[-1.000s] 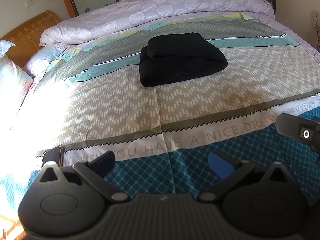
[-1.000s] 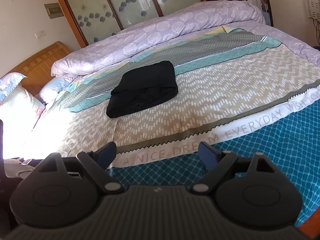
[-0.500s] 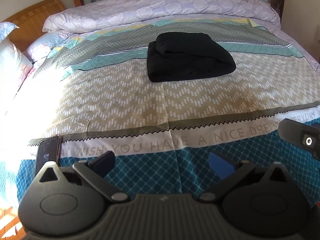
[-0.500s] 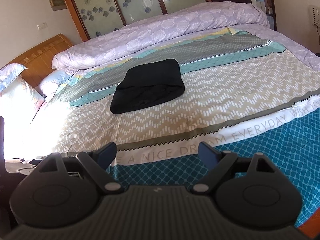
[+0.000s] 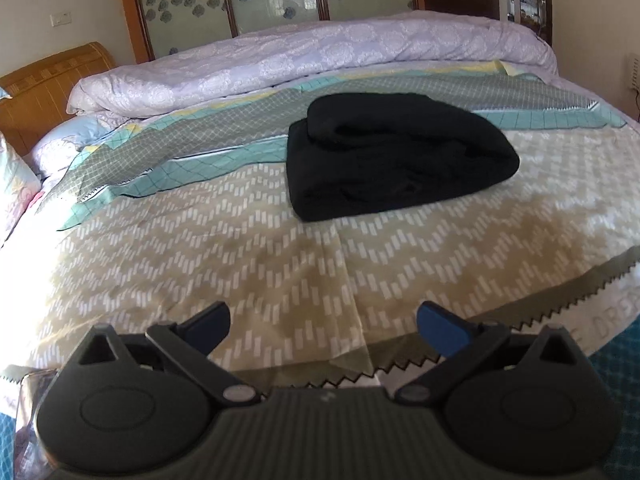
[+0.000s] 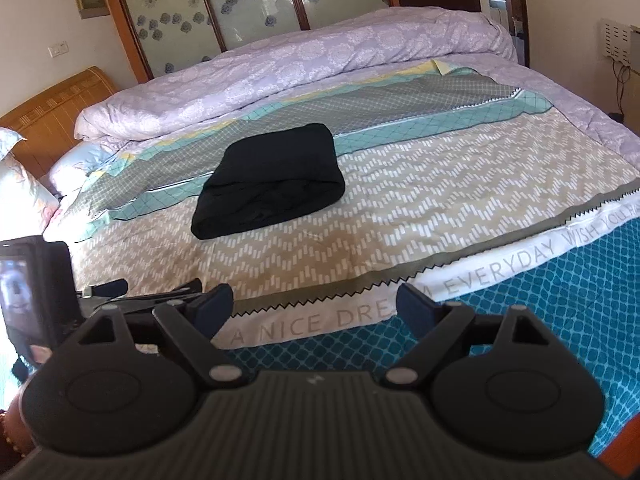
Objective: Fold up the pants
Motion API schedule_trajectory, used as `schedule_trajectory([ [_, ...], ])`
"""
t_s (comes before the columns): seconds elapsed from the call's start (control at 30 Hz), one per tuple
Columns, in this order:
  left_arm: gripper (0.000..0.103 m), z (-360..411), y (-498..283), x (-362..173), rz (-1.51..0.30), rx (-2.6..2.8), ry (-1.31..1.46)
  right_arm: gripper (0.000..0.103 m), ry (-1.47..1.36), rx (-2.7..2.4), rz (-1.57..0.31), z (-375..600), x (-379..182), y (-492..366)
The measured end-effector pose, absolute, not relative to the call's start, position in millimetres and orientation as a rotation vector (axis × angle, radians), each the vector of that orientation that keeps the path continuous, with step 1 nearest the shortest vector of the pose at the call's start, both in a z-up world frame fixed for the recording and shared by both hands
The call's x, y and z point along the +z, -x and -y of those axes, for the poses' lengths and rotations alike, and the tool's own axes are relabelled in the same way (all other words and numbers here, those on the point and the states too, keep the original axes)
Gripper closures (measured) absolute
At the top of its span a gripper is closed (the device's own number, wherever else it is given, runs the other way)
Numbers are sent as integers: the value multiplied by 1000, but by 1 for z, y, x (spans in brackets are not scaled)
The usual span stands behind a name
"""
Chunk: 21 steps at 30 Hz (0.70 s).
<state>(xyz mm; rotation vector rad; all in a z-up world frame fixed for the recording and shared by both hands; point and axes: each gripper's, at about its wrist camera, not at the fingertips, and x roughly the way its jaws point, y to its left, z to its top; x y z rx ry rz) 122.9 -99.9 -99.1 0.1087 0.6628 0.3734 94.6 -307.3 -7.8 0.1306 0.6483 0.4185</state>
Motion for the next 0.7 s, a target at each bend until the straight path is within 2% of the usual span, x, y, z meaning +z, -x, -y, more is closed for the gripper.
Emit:
schedule_trajectory([
  [0.3,0,83,-132,-124,-653,324,-28,13,-77,401,-689,290,-22,-103],
  [0.7,0,77,-131,-124,-647,309,10,13,-64,408,-716,281,-31,-107],
])
